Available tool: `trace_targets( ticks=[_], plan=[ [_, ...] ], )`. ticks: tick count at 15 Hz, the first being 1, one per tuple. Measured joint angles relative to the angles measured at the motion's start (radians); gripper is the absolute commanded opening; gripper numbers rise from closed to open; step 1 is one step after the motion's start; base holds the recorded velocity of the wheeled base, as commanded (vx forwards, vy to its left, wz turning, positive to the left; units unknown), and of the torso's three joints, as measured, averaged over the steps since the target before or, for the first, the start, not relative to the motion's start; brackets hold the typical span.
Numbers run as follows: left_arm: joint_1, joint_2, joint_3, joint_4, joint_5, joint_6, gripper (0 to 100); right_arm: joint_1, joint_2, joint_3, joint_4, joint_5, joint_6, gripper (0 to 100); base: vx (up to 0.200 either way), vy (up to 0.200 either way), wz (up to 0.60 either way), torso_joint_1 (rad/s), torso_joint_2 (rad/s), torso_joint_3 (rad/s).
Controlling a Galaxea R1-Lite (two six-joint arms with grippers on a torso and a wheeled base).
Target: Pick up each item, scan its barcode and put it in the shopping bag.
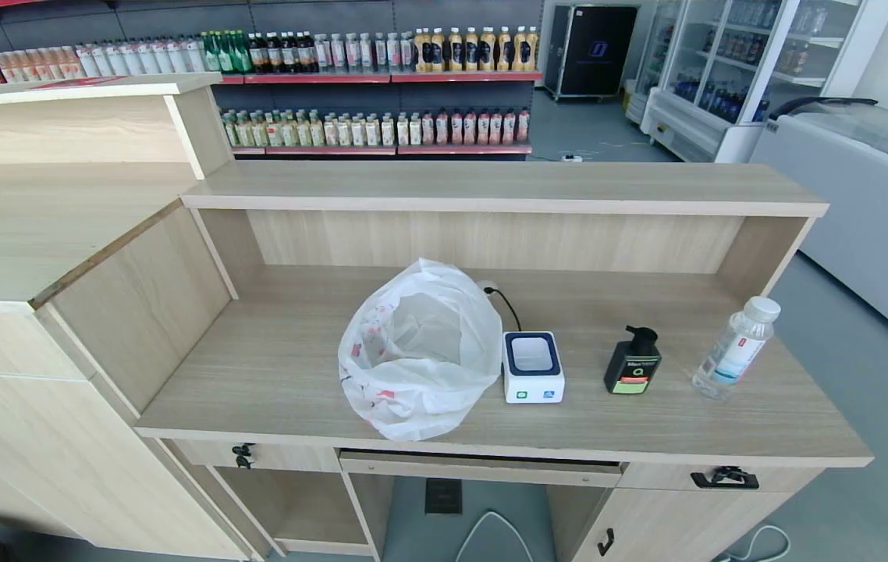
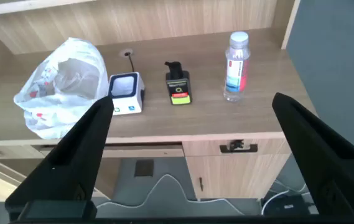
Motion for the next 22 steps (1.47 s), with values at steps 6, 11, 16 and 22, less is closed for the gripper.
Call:
trace_targets(
  ticks=[6, 11, 16, 22],
  plan=[
    [0.0, 0.0, 0.0, 0.0, -0.001, 0.0, 100, -0.05, 0.634, -0.084, -0.55, 0.022, 0.002, 100, 0.0, 0.0, 0.0, 0.0, 0.0, 0.0],
    [0.0, 0.0, 0.0, 0.0, 0.0, 0.0, 100, -0.15, 1.031, -0.057, -0.803, 0.058, -0.1, 100, 0.0, 0.0, 0.0, 0.0, 0.0, 0.0],
    [0.0, 0.0, 0.0, 0.0, 0.0, 0.0, 100, -0.164, 1.213, -0.071, -0.816, 0.151, -0.157, 100, 0.0, 0.0, 0.0, 0.0, 0.0, 0.0],
    [0.0, 0.0, 0.0, 0.0, 0.0, 0.0, 100, -0.161, 1.356, -0.11, -0.854, 0.265, -0.203, 100, 0.0, 0.0, 0.0, 0.0, 0.0, 0.0]
  ],
)
